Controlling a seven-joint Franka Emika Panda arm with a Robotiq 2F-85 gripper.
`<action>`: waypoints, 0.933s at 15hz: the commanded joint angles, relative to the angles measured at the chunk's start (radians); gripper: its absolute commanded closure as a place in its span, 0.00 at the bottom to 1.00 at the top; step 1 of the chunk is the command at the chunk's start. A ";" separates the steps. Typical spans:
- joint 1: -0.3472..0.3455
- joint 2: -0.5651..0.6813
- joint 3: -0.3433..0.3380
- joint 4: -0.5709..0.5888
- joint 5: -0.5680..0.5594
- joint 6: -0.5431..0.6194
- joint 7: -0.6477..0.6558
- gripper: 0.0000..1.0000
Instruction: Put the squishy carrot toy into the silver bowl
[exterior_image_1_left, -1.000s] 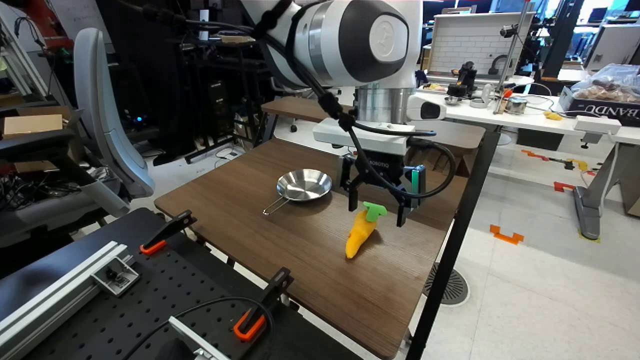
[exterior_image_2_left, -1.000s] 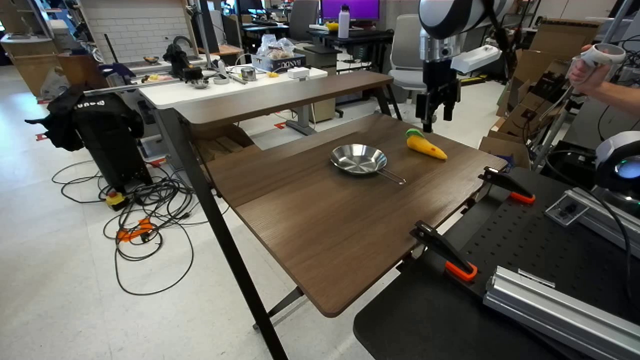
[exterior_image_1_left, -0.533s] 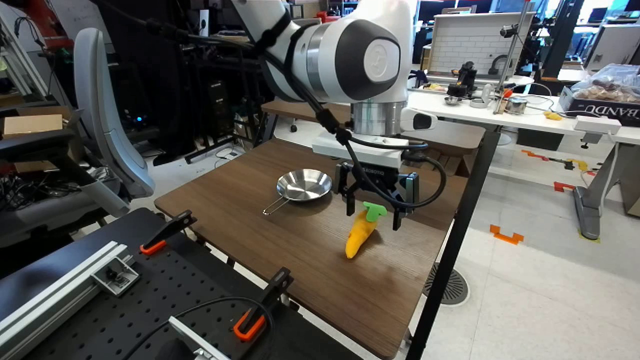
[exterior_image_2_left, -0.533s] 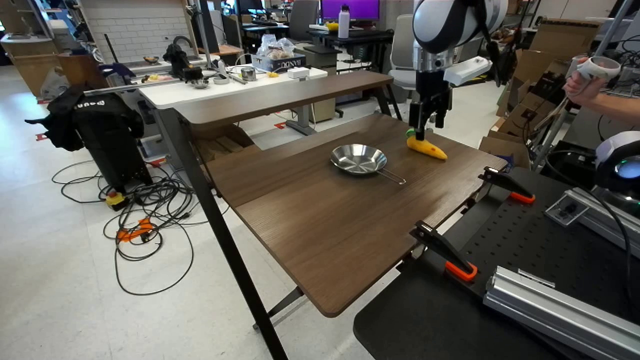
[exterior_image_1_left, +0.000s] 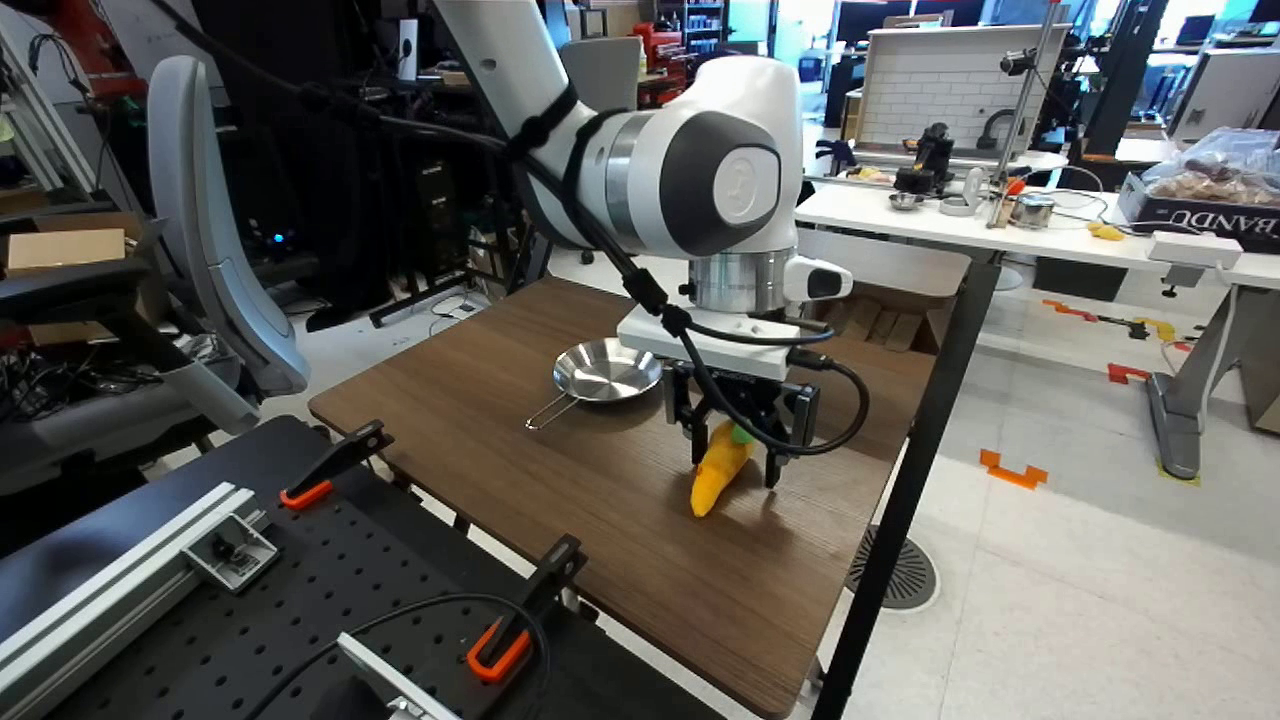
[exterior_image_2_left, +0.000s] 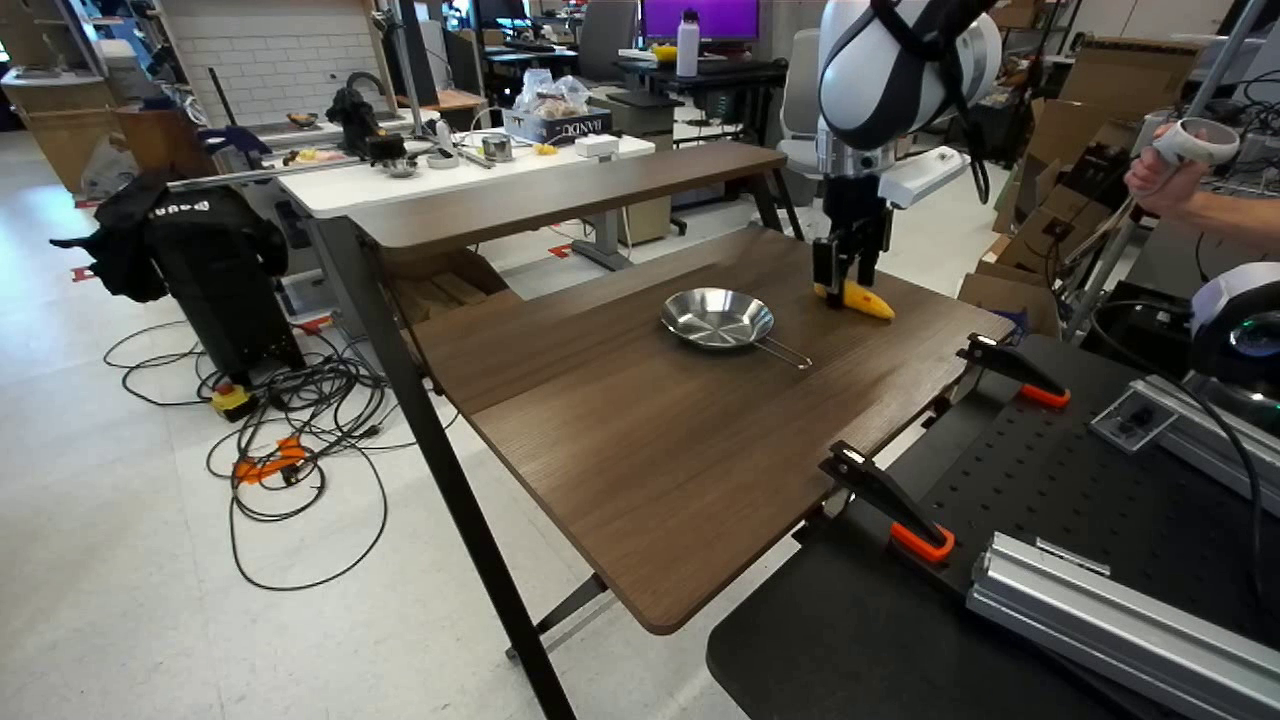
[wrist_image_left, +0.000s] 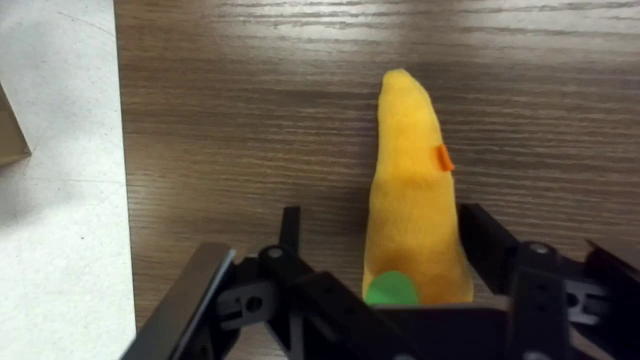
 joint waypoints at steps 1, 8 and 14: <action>0.007 0.031 -0.001 0.023 -0.018 0.040 -0.009 0.51; 0.021 0.018 0.000 0.023 -0.023 0.037 -0.005 1.00; 0.040 -0.013 0.007 0.024 -0.024 0.027 -0.001 0.97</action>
